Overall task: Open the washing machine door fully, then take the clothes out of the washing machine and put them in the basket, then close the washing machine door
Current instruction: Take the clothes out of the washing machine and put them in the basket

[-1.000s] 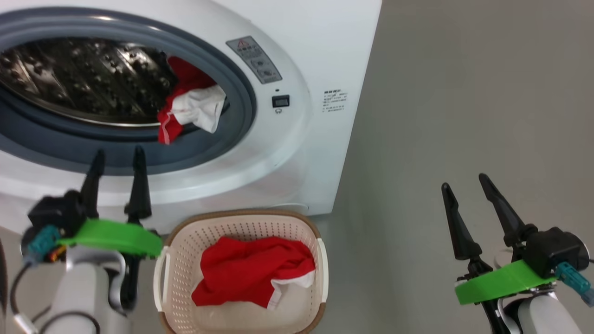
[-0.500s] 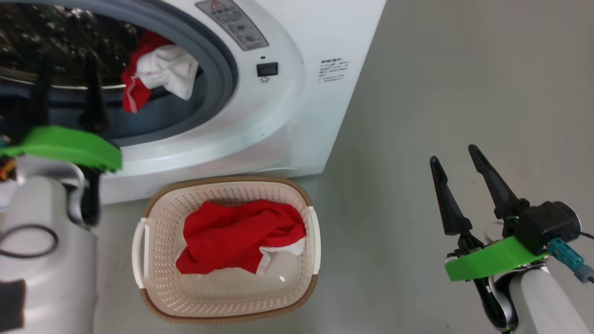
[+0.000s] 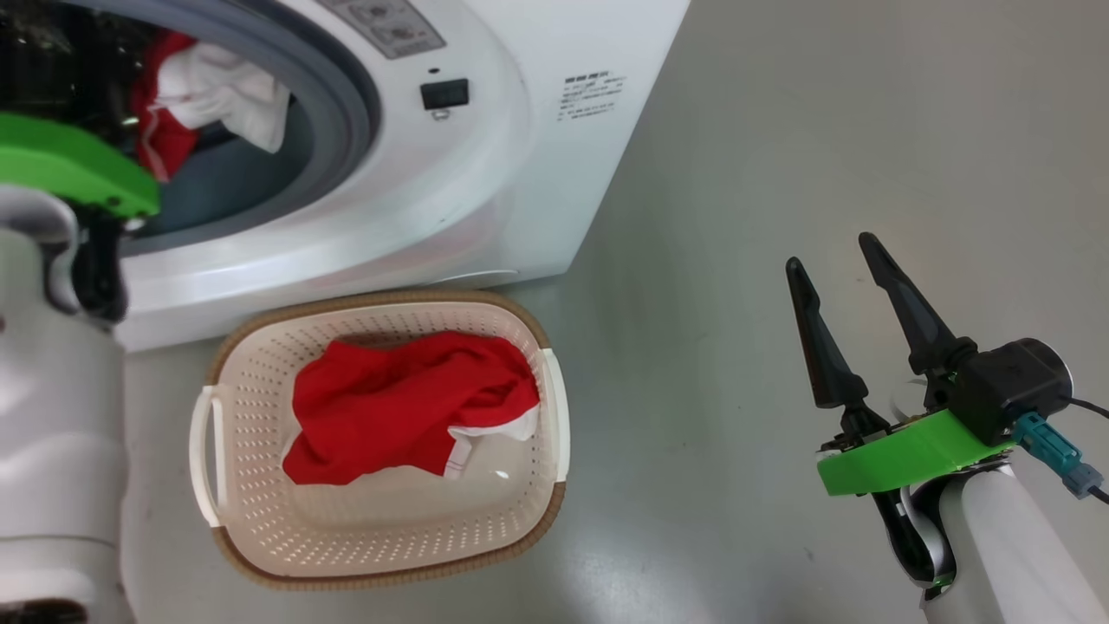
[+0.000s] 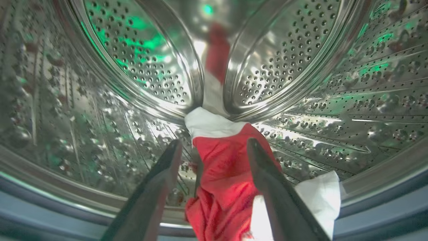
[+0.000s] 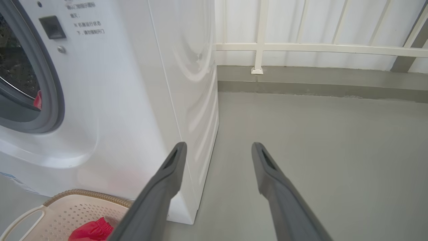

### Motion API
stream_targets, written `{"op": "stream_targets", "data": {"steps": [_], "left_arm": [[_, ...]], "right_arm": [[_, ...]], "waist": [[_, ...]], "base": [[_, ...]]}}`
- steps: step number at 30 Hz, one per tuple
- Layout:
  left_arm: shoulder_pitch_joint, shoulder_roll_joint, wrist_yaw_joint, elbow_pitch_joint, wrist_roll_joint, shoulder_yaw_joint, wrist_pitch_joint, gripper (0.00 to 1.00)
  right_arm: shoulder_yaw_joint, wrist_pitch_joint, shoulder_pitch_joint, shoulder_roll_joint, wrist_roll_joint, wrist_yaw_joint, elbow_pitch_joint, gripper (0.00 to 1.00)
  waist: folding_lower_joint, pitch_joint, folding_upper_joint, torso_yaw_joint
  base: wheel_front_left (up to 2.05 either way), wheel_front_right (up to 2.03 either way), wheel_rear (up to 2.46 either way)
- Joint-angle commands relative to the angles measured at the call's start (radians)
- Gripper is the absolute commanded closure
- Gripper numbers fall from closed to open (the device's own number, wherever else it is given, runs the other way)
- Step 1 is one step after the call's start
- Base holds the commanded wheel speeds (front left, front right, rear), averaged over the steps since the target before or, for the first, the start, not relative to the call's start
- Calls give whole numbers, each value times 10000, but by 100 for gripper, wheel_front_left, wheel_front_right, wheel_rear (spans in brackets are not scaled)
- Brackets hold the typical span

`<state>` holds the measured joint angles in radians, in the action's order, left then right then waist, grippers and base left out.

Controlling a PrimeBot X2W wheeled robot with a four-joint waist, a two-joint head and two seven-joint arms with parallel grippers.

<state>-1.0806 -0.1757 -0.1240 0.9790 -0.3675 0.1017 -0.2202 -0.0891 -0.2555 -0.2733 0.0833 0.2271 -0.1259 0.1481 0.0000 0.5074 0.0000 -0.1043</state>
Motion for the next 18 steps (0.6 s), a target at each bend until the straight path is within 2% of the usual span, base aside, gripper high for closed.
{"op": "stream_targets", "data": {"steps": [1,4,7,13,18], "left_arm": [[-233,-396,-64,-153,-445,-69,229,0],[-373,-374,-65,-232,-1452,-728,1027,0],[-335,-593,-65,-482,-2204,-1523,1826,0],[-248,-1192,-66,-402,-2853,-2697,2929,0],[-286,-1471,-66,16,-2911,-3220,3354,0]], "right_arm": [[-223,-63,-61,-20,12,-48,-197,0],[-219,-63,-86,-36,-2,-48,-177,0],[-233,-63,-129,-64,-11,-48,-161,0],[-244,-63,-248,-121,56,-48,-195,0],[-318,-63,-312,-148,154,-48,-235,0]], "waist": [[0,92,0,-53],[0,149,0,-38],[0,187,0,-36],[0,231,0,-106],[0,267,0,-240]], "base": [[0,0,0],[0,0,0],[0,0,0],[0,0,0],[0,0,0]]}}
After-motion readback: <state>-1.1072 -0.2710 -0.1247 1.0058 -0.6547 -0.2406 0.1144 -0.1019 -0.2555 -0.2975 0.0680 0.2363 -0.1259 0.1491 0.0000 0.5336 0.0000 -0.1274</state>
